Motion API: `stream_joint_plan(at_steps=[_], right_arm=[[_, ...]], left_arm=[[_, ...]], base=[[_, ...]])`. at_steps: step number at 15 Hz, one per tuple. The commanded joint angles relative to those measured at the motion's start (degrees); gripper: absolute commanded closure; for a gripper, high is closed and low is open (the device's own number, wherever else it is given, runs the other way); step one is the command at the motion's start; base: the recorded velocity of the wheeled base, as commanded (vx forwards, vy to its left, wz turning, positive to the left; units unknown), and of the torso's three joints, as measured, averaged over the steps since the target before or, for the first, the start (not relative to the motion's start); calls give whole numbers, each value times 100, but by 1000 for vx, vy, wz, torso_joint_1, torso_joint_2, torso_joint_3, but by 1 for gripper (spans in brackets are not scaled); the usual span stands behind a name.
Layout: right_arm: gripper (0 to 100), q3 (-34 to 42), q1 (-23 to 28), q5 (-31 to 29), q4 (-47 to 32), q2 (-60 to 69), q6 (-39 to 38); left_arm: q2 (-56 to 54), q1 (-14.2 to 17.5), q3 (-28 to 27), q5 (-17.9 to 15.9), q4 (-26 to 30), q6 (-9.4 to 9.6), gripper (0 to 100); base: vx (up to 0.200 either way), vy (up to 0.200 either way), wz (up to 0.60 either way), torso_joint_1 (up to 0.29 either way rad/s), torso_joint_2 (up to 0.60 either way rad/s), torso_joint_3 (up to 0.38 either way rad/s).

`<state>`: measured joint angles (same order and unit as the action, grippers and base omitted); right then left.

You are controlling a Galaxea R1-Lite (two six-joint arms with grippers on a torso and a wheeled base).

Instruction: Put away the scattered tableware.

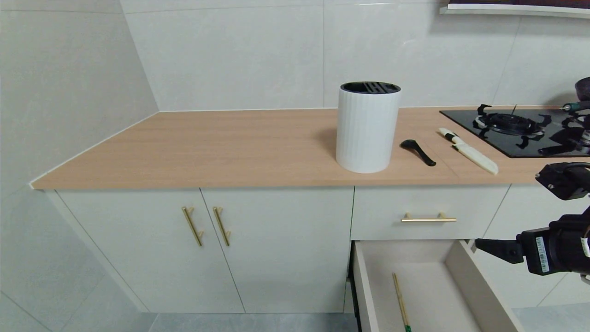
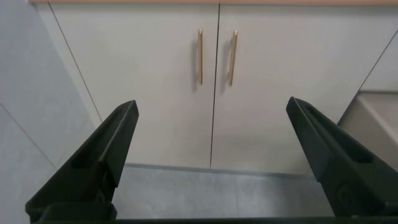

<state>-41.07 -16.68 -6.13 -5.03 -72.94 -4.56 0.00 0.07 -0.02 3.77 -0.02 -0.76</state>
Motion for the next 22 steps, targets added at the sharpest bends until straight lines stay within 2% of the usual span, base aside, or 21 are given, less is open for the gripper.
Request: stream_joint_plan(at_steps=[1, 8, 10, 11, 16, 17, 19, 22], right_arm=[[0, 11, -2, 7, 2, -45, -1], [0, -270, 7, 174, 231, -617, -1], [0, -1114, 455, 341, 389, -1434, 693], [0, -1536, 578, 499, 398, -1777, 790], [0, -3504, 710, 683, 398, -3781, 860], [0, -3882, 798, 719, 398, -4167, 1062], [0, -4506, 859, 859, 372, -4739, 1150], [0, -5025, 1035, 1061, 363, -5240, 1159]], left_arm=[[0, 1, 2, 1, -6, -4, 0], [0, 1, 2, 1, -6, -4, 0], [0, 1, 2, 1, -6, -4, 0], [0, 1, 2, 1, -6, -4, 0], [0, 1, 2, 1, -6, -4, 0], [0, 1, 2, 1, -6, -4, 0], [0, 1, 2, 1, -6, -4, 0], [0, 1, 2, 1, -6, -4, 0]], base=[[0, 0, 0, 183, -476, -305], [0, 0, 0, 199, -509, -304], [0, 0, 0, 115, -271, -159], [0, 0, 0, 51, -110, -61], [0, 0, 0, 5, -13, -6], [0, 0, 0, 0, 0, 0], [0, 0, 0, 0, 0, 0], [0, 0, 0, 0, 0, 0]])
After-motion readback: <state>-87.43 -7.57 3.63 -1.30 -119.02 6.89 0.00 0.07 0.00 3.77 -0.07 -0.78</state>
